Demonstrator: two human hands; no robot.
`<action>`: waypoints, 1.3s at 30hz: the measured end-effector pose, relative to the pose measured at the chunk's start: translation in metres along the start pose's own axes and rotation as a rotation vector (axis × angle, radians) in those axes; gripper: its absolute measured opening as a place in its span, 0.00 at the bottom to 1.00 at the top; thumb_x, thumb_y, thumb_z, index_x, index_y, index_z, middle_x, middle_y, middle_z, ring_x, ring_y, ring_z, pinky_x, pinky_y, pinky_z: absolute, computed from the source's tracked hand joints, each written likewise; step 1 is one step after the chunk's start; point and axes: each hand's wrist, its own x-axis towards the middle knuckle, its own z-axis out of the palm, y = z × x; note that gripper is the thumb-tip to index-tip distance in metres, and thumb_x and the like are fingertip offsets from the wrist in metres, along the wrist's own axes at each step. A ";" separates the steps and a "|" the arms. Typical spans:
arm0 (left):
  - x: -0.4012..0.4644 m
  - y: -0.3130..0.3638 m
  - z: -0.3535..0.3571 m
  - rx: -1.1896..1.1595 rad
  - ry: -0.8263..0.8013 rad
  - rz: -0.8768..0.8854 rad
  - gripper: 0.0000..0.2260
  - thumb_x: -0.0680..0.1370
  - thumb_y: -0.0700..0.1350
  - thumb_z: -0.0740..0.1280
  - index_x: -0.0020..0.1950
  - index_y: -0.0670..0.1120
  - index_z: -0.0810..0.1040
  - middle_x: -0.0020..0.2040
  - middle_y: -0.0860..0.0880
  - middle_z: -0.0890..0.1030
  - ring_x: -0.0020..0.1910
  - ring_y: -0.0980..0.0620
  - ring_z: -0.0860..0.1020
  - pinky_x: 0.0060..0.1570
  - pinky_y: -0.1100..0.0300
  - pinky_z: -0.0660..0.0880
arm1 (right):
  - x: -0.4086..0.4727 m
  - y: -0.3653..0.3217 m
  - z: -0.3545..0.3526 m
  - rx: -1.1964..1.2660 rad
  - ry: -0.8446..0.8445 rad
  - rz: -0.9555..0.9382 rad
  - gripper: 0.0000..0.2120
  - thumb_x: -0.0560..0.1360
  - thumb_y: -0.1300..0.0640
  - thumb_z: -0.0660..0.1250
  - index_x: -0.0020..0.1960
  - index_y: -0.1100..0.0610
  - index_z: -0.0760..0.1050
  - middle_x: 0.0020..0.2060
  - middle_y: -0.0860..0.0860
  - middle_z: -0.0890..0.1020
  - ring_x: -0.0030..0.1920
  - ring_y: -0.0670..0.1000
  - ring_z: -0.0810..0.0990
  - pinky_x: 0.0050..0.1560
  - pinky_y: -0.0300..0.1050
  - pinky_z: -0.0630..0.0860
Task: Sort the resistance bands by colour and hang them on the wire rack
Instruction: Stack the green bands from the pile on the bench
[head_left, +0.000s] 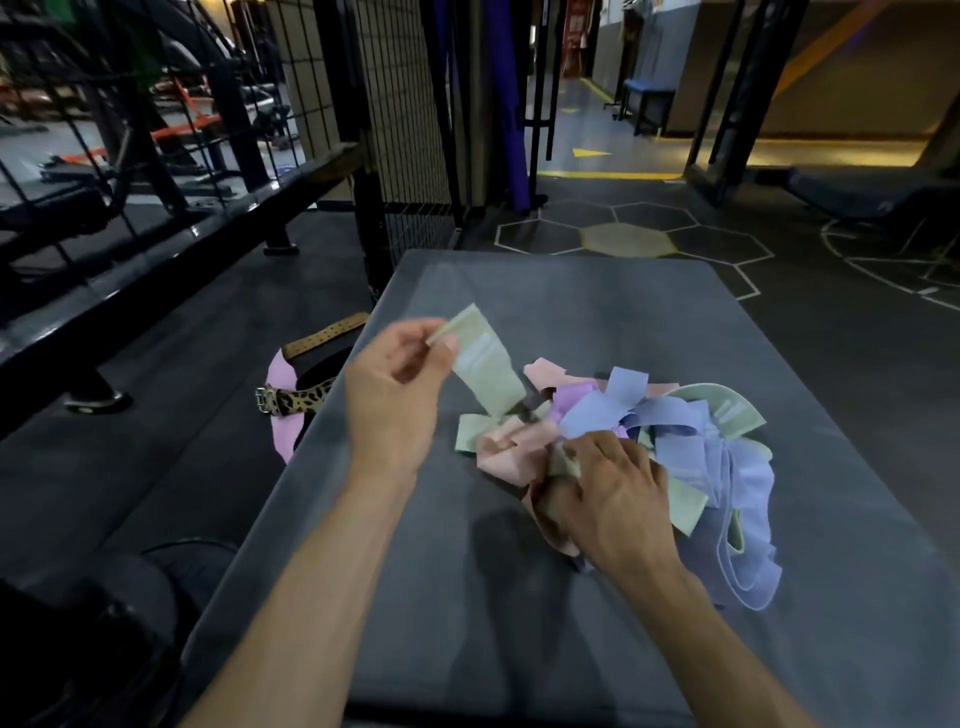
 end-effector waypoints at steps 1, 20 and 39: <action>0.000 0.013 -0.004 -0.001 0.015 0.079 0.06 0.78 0.38 0.72 0.49 0.49 0.83 0.44 0.54 0.86 0.44 0.59 0.83 0.46 0.67 0.76 | -0.001 -0.004 -0.001 0.037 0.036 -0.026 0.12 0.68 0.51 0.69 0.51 0.50 0.77 0.50 0.48 0.79 0.53 0.58 0.76 0.54 0.54 0.72; 0.005 0.012 -0.079 -0.099 0.162 -0.164 0.05 0.79 0.42 0.71 0.53 0.41 0.84 0.43 0.46 0.85 0.33 0.54 0.80 0.30 0.60 0.77 | -0.040 -0.075 -0.016 1.423 -0.962 -0.055 0.15 0.78 0.53 0.68 0.60 0.62 0.77 0.51 0.63 0.85 0.47 0.60 0.85 0.50 0.49 0.81; -0.008 -0.051 -0.207 0.709 -0.293 -0.454 0.14 0.75 0.32 0.68 0.52 0.50 0.79 0.34 0.51 0.80 0.33 0.49 0.78 0.42 0.50 0.79 | 0.006 -0.050 -0.013 1.236 -0.164 0.262 0.06 0.78 0.71 0.65 0.54 0.65 0.77 0.38 0.50 0.84 0.28 0.39 0.81 0.29 0.30 0.75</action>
